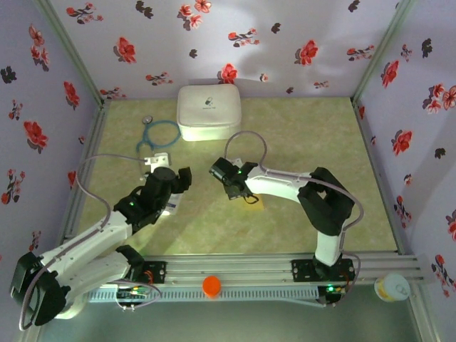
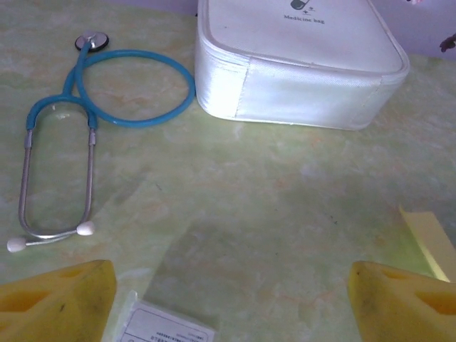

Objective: Fold a paper plane with a square sheet of paper (pick it up from the middle)
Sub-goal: Turn over the paper at the center of the table.

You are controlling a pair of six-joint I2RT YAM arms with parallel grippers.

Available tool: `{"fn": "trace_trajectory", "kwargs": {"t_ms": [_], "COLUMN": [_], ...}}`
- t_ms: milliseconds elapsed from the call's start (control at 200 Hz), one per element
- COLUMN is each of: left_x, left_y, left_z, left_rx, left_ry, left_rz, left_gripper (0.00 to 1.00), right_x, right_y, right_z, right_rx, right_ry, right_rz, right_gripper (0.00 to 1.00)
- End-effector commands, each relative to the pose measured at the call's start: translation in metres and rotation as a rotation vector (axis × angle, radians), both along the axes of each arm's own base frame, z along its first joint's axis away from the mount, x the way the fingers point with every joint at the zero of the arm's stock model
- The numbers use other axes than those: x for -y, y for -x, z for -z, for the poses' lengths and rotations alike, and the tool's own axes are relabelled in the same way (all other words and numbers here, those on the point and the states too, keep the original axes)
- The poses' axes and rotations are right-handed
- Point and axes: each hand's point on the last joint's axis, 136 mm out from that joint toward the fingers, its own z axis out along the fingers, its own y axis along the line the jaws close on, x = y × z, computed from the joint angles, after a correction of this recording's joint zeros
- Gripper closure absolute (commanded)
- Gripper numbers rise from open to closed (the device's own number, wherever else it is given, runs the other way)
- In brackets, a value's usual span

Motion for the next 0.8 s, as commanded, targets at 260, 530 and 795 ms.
{"fn": "trace_trajectory", "kwargs": {"t_ms": [260,530,795], "left_x": [0.027,0.085,0.134], "left_y": [-0.005,-0.01,-0.01], "left_z": [0.013,0.042,0.082], "left_rx": [-0.085,-0.277,-0.53], "left_ry": [0.027,0.097,0.141], "left_rz": [0.093,0.268,0.377], "left_gripper": [0.47,0.49,0.45], "right_x": [-0.028,0.038,0.046], "right_y": [-0.004,-0.011,-0.009], "right_z": [-0.048,-0.045,-0.013], "right_rx": [-0.136,-0.165,-0.294], "right_ry": [-0.653,-0.867,-0.898], "right_rz": [0.038,0.178,0.259], "right_gripper": [0.6,0.72,0.91]}}
